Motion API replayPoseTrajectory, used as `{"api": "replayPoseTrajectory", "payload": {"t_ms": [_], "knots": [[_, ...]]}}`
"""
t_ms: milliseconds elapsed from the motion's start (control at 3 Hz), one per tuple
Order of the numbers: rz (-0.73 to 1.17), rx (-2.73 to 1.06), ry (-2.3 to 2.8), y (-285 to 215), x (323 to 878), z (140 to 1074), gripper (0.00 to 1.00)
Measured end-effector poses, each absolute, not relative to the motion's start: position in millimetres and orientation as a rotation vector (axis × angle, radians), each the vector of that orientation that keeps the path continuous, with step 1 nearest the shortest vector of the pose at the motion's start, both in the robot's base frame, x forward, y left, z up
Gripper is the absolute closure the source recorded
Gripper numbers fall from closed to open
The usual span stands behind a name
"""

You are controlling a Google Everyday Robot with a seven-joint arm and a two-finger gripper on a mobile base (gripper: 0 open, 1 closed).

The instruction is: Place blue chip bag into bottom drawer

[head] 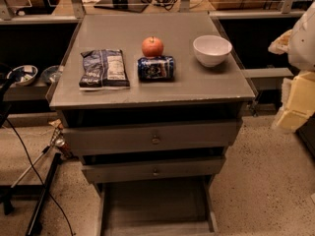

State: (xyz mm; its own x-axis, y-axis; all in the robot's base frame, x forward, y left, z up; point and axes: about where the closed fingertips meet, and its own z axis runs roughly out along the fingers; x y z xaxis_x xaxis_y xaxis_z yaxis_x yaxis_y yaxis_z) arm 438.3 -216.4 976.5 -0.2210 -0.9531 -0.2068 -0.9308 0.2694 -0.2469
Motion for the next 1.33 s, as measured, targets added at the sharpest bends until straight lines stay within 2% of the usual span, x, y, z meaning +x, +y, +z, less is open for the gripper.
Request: {"api": "replayPoseTrajectory", "payload": {"t_ms": [333, 1333], "knots": [[-0.100, -1.725, 2.230, -216.3, 438.4, 976.5, 0.00], [-0.120, -1.878, 2.043, -138.2, 482.1, 976.8, 0.00]]}}
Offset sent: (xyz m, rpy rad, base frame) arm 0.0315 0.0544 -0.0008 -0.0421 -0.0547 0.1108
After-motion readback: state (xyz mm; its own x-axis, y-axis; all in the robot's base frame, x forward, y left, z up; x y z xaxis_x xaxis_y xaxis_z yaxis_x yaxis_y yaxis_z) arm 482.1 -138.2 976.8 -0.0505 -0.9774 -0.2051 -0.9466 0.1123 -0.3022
